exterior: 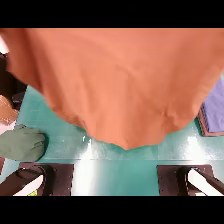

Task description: Fold the shirts.

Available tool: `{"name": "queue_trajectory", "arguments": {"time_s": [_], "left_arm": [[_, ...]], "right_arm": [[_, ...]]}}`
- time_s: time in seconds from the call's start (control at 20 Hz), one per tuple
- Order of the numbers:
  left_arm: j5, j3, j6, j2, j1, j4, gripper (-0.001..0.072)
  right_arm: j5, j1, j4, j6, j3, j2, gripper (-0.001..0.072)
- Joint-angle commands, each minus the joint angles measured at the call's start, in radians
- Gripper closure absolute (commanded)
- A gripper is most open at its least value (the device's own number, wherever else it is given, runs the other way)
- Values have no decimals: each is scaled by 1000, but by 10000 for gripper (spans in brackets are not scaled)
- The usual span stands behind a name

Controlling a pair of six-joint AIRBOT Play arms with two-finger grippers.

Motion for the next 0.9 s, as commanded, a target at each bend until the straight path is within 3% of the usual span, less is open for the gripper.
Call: {"name": "queue_trajectory", "arguments": {"time_s": [0.0,0.15,0.45,0.5,0.55,0.6,0.75,0.85], "left_arm": [[-47,-147,0,-203,1,-21,681],[52,-267,2,-372,1,-21,681],[308,-274,-10,-520,1,35,679],[305,-264,-39,-520,3,35,612],[292,-251,-64,-520,8,34,363],[267,-232,-73,-520,15,34,187],[86,-161,-67,-513,55,35,192],[-49,-158,-14,-466,98,35,192]], "right_arm": [[118,203,-221,62,15,-238,693],[83,336,-338,62,15,-449,693],[-105,403,-335,63,16,-663,684],[-107,402,-334,64,16,-668,537],[-108,399,-332,64,16,-667,304],[-103,391,-309,61,17,-663,269],[-15,343,-193,23,15,-624,271],[73,308,-159,6,14,-583,271]]}}
